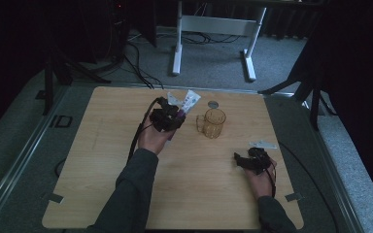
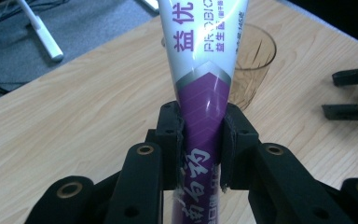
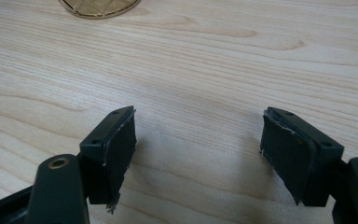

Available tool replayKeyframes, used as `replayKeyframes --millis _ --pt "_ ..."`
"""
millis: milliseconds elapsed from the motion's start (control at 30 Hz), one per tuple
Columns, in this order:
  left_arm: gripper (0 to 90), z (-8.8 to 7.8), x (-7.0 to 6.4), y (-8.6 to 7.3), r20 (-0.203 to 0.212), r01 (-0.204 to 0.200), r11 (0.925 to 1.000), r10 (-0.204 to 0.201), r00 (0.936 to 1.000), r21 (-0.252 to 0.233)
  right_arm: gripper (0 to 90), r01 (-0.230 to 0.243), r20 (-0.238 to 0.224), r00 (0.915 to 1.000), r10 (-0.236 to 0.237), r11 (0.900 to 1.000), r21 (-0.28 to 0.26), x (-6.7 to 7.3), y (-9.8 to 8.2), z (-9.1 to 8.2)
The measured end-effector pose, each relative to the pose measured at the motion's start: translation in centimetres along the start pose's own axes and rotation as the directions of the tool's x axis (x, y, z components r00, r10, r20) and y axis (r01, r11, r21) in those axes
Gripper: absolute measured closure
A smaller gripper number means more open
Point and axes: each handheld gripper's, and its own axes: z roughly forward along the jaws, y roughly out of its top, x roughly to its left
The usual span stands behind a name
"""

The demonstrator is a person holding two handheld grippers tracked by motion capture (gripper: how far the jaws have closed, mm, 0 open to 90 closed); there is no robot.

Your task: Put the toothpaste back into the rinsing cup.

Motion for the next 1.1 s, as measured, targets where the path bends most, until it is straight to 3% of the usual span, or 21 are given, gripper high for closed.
replayKeyframes --millis 1100 --pt "72.2 0.1 0.2 1.3 0.01 0.008 0.9915 -0.007 0.9999 -0.13 26.5 0.001 0.0 1.0 -0.001 1.0 0.0 0.0 0.0 0.0"
